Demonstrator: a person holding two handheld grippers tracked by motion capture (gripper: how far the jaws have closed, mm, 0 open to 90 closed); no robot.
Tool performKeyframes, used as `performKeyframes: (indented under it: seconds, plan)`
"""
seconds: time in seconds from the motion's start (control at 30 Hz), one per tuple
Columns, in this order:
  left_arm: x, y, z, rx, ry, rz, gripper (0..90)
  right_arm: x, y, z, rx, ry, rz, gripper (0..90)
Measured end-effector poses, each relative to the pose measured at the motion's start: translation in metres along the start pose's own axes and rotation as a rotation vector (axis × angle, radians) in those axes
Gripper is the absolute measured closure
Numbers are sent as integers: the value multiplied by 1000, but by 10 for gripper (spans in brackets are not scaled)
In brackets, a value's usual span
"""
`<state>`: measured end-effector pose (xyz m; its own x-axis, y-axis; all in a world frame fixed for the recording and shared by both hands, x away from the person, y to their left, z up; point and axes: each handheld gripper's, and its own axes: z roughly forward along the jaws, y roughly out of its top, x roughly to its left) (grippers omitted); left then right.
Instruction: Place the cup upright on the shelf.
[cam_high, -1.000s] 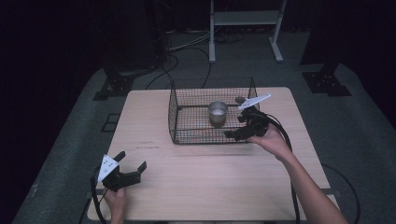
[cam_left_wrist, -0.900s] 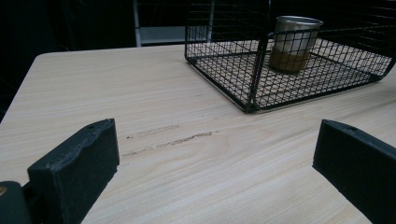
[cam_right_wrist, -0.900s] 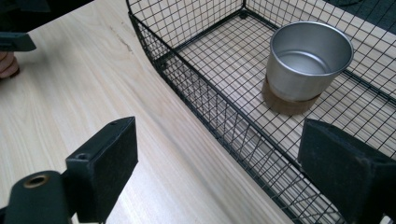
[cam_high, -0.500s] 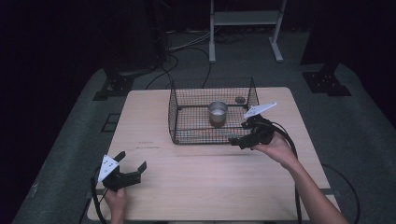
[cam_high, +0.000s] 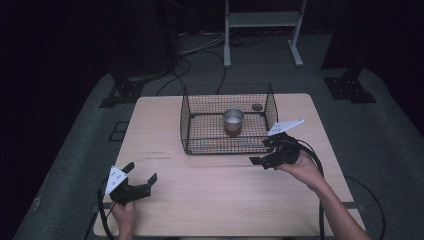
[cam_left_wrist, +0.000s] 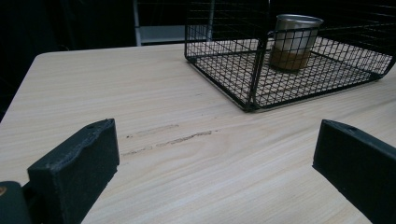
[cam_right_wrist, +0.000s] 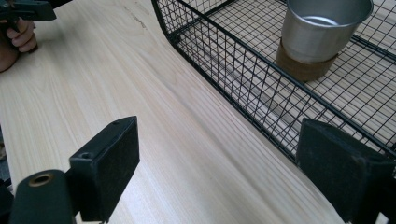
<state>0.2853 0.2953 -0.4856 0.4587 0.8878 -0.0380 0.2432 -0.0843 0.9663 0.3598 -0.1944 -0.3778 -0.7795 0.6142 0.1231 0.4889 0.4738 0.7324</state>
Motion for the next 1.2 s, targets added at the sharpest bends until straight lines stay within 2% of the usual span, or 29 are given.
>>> performKeyframes:
  seconds: [0.6,0.83,1.03,1.2]
  plan:
    - [0,0,0,2,2,1,0,3,-30,-8,-22,14,33,130]
    - [0,0,0,3,2,1,0,3,-44,-10,-22,8,49,130]
    - [0,0,0,6,2,3,0,6,-57,-11,-26,-16,54,130]
    - [0,0,0,8,4,4,0,8,-71,-8,-52,-26,82,128]
